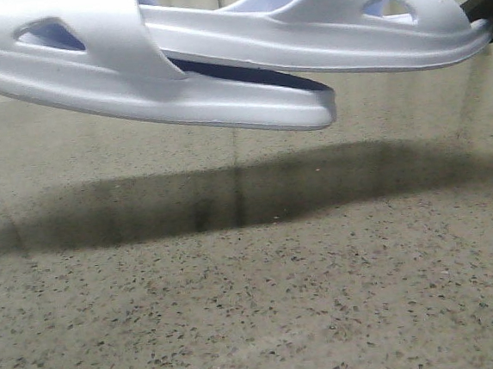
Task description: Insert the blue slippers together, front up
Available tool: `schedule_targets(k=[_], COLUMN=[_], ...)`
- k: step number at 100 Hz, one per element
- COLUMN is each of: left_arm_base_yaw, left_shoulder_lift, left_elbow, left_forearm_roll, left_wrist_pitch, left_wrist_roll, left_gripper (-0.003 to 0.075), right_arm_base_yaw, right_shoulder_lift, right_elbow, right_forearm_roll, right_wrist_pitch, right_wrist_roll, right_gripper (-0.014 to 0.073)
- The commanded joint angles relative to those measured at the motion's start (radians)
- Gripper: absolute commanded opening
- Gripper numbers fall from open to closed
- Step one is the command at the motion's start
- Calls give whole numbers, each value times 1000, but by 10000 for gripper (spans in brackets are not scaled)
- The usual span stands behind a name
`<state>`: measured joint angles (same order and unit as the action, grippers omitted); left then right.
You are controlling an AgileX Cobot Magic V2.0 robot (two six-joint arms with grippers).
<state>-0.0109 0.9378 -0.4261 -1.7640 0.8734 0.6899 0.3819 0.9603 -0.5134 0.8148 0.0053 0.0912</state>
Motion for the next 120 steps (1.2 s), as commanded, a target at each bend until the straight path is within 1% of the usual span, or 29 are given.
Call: schedule_targets(k=[1,25,44,79,98,120], left_arm_base_yaw=[-3,-3,-3,-3,-3,-3], left_shoulder_lift=[-5,-5,-5,-5,-5,-5], left_elbow=[-26,-26,-26,-26,-26,-26], left_forearm_roll=[-70,-90,-97,-97,-97,-97], left_wrist_pitch=[127,133,149,194,243,266], left_wrist_roll=[-11,-11,-13,-16,-16,-6], left_gripper=[16,16,16,16,16,16], right_arm_base_yaw=[9,9,9,9,9,9], right_shoulder_lift=[-6,-6,-6,-6,-6,-6], right_elbow=[-39,-39,-39,-39,-39,-39], right_forearm_roll=[-7,117,159,211,215,219], right_wrist_pitch=[-5,-5,0,2,2,2], right_wrist_roll=[-11,-11,-11,-11,-11,-11], right_gripper=[-107,-107,-107,-107,-107,-107])
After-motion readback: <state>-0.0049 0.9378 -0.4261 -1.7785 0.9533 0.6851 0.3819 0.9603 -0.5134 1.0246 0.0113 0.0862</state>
